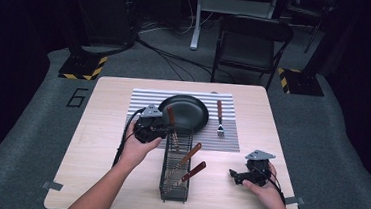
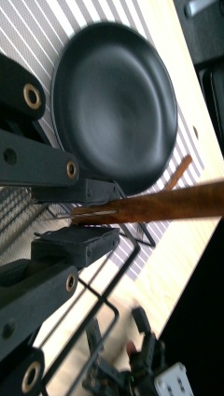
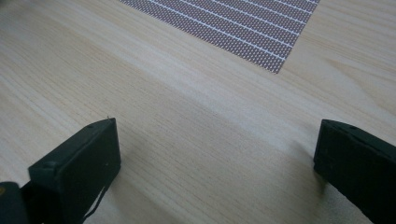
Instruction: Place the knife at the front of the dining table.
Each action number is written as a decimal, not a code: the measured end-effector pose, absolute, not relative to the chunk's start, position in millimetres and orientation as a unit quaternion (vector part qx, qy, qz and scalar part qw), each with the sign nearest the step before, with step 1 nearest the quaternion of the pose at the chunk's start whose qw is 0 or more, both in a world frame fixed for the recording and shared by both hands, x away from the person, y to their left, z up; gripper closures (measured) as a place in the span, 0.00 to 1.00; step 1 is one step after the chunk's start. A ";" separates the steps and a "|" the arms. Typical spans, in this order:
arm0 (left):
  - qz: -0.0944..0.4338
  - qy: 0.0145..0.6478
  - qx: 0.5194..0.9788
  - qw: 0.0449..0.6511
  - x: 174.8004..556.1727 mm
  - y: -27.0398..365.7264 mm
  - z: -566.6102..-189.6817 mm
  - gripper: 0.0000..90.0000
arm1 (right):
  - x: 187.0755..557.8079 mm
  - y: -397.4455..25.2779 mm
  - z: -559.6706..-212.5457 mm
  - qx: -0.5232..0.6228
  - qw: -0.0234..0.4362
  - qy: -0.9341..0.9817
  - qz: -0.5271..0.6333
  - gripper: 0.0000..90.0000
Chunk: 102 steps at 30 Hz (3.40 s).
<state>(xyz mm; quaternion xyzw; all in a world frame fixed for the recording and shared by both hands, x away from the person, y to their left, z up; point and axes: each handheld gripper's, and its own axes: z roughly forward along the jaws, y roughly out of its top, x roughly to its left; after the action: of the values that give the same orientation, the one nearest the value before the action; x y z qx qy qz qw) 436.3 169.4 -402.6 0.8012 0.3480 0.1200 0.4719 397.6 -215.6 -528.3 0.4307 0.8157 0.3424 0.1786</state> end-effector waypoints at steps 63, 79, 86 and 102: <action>0.163 0.321 0.796 0.486 422.5 184.4 -290.4 0.89 | 396.9 -215.1 -528.4 0.424 0.177 0.819 0.343 0.00; 0.179 0.361 0.788 0.466 435.6 218.0 -304.5 0.89 | 396.9 -215.1 -528.4 0.424 0.177 0.819 0.343 0.00; 0.183 0.395 0.782 0.446 447.0 235.1 -330.1 0.89 | 396.8 -215.1 -528.4 0.424 0.177 0.819 0.342 0.00; 0.188 0.451 0.765 0.420 465.0 262.0 -383.7 0.89 | 396.8 -215.1 -528.4 0.424 0.177 0.819 0.343 0.00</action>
<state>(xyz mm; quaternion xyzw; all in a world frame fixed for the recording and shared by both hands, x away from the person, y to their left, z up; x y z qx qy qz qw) 465.0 262.0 -383.7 0.7651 0.4505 0.1882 0.4197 396.8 -215.1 -528.4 0.4242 0.8193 0.3426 0.1773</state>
